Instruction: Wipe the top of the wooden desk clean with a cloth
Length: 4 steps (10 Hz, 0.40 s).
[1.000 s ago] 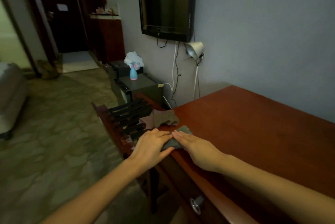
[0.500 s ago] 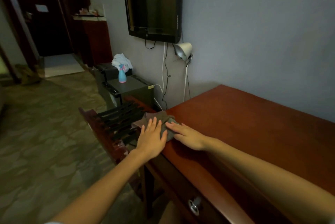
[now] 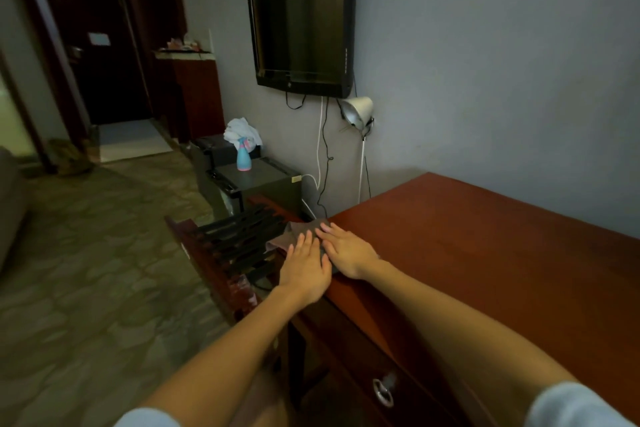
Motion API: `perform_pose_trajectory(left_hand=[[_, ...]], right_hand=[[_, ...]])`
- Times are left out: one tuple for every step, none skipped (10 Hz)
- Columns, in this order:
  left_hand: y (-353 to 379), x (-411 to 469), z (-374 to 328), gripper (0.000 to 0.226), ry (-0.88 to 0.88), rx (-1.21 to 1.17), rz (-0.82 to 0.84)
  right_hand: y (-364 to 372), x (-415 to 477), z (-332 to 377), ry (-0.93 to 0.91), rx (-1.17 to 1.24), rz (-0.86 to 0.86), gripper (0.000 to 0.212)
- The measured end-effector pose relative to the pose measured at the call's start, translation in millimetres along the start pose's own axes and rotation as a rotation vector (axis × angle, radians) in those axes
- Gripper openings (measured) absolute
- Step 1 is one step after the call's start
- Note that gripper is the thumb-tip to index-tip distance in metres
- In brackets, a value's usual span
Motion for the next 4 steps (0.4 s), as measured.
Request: perform_pose_trajectory(left_hand=[[-1.6, 0.2, -1.6, 0.054, 0.008, 0.012, -0.007], [-3.0, 0.6, -1.0, 0.055, 0.016, 0.026, -0.028], [-2.3, 4.1, -2.1, 0.056, 0.016, 0.084, -0.020], [-15.9, 17.2, -4.4, 0.057, 0.023, 0.219, -0.049]], right_hand=[[-0.1, -1.0, -0.6, -0.014, -0.040, -0.022, 0.047], [-1.7, -2.3, -0.3, -0.007, -0.052, -0.026, 0.047], [-1.0, -0.1, -1.2, -0.018, 0.030, -0.062, 0.045], [-10.4, 5.7, -7.7, -0.025, 0.202, -0.073, 0.042]])
Point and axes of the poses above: each hand's wrist, its own x-axis towards the middle knuckle, its own y-axis out of the palm, z = x × y, the point moved 4 cm from there along x, towards the middle knuckle
